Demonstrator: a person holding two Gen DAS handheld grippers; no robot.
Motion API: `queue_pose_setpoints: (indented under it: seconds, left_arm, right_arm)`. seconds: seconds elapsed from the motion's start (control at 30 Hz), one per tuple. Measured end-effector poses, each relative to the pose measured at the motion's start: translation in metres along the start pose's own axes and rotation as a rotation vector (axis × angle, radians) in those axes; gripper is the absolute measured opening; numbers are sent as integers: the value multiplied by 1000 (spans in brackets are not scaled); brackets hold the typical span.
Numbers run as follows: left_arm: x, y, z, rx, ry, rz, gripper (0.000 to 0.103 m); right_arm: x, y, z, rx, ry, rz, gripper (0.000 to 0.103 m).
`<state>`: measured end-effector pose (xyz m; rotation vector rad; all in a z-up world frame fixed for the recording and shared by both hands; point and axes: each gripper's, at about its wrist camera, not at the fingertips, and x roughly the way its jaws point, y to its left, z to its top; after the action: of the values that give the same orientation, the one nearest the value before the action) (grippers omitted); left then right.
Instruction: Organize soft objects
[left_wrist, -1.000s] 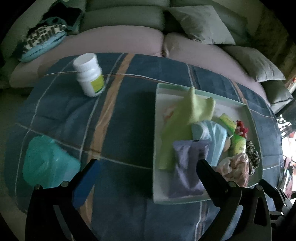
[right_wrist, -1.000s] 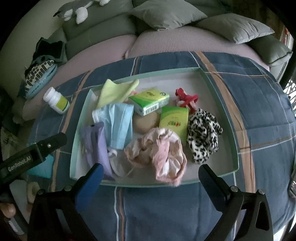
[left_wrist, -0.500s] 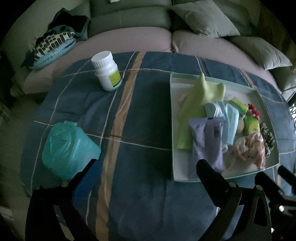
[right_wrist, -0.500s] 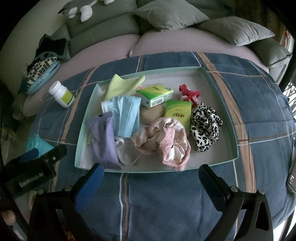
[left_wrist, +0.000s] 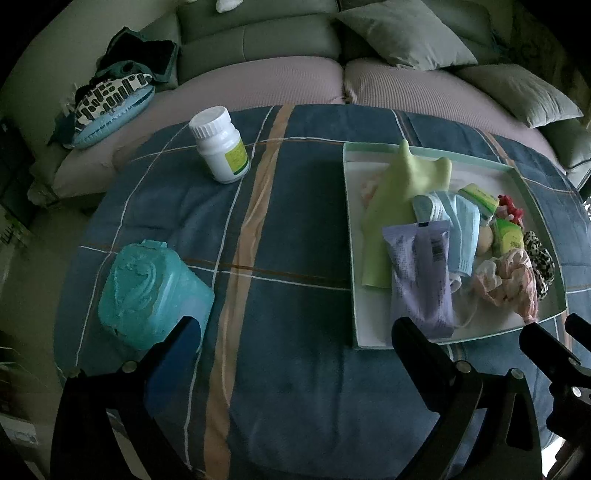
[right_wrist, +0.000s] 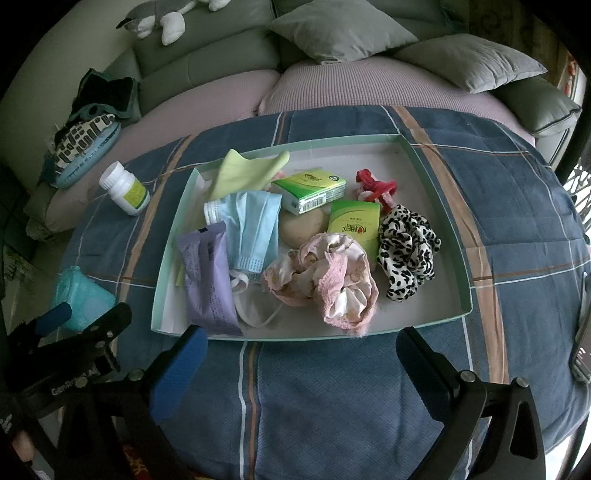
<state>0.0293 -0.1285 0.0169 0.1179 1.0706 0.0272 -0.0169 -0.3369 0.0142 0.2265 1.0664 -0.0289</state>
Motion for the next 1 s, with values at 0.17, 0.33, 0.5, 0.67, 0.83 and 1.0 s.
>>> queue_pose_setpoints:
  seconds: [0.17, 0.33, 0.5, 0.67, 0.83, 1.0]
  left_arm:
    - [0, -1, 0, 2, 1, 7, 103]
    - [-1, 0, -1, -1, -1, 16, 103]
    - [-1, 2, -1, -6, 4, 23, 103]
    - [-1, 3, -1, -5, 2, 25, 103]
    - [-2, 4, -1, -3, -1, 26, 103]
    - [-2, 5, 0, -8, -3, 22, 103]
  right_arm:
    - [0, 0, 0, -1, 0, 0, 103]
    - [2, -2, 0, 2, 1, -4, 103]
    - [3, -7, -1, 13, 5, -10, 103]
    - [3, -10, 0, 25, 3, -12, 103]
    - [3, -10, 0, 24, 4, -11, 103]
    - [4, -9, 0, 21, 5, -10, 103]
